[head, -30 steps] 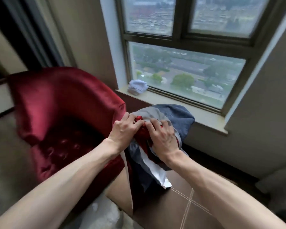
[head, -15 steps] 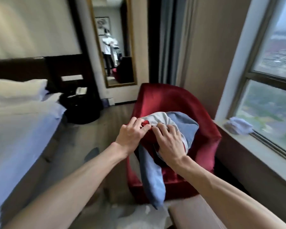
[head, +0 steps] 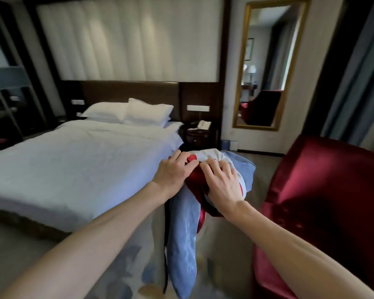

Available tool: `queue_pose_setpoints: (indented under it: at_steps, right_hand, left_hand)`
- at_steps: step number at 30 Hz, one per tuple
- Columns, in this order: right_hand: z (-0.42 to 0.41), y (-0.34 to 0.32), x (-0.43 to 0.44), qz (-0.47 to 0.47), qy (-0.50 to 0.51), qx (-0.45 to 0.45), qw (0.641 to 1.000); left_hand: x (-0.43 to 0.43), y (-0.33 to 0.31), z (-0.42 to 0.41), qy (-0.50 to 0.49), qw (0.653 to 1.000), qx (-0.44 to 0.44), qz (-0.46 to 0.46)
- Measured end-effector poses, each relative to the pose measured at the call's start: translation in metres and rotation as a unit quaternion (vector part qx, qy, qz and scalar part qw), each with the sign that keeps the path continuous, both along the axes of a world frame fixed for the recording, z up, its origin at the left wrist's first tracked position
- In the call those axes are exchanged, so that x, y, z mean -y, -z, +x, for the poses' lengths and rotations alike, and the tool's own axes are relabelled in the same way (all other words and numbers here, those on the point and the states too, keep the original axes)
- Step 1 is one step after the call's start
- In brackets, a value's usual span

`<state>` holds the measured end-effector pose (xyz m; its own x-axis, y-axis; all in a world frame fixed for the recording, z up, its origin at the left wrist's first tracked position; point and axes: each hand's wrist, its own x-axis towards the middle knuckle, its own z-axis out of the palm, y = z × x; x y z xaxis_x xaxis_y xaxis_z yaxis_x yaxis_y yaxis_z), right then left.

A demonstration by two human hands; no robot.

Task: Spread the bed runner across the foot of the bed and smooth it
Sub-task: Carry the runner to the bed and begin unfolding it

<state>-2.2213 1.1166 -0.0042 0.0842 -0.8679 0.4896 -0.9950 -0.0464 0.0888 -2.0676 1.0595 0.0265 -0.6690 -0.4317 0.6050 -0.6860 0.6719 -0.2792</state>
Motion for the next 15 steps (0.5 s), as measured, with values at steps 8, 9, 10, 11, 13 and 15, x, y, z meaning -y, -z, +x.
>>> queue_pose_setpoints:
  at_steps: [8,9,10,11,13,15]
  right_hand:
    - [0.142,-0.001,0.129,0.010,-0.131,-0.022,0.991]
    - [0.158,0.000,0.145,0.013,-0.147,-0.022,0.989]
    - [0.174,0.000,0.160,0.016,-0.162,-0.022,0.986]
    - [0.191,0.002,0.177,0.018,-0.176,-0.024,0.984]
    - [0.222,0.006,0.211,0.022,-0.202,-0.026,0.979]
    - [0.255,0.008,0.247,0.019,-0.229,-0.023,0.973]
  left_hand:
    - [0.084,0.003,0.151,-0.128,0.991,-0.040,0.020]
    - [0.093,0.004,0.168,-0.145,0.988,-0.041,0.023]
    - [0.103,0.005,0.184,-0.161,0.986,-0.042,0.025]
    - [0.113,0.006,0.201,-0.175,0.983,-0.042,0.026]
    - [0.136,0.009,0.232,-0.204,0.978,-0.037,0.031]
    - [0.163,0.011,0.264,-0.232,0.972,-0.031,0.033]
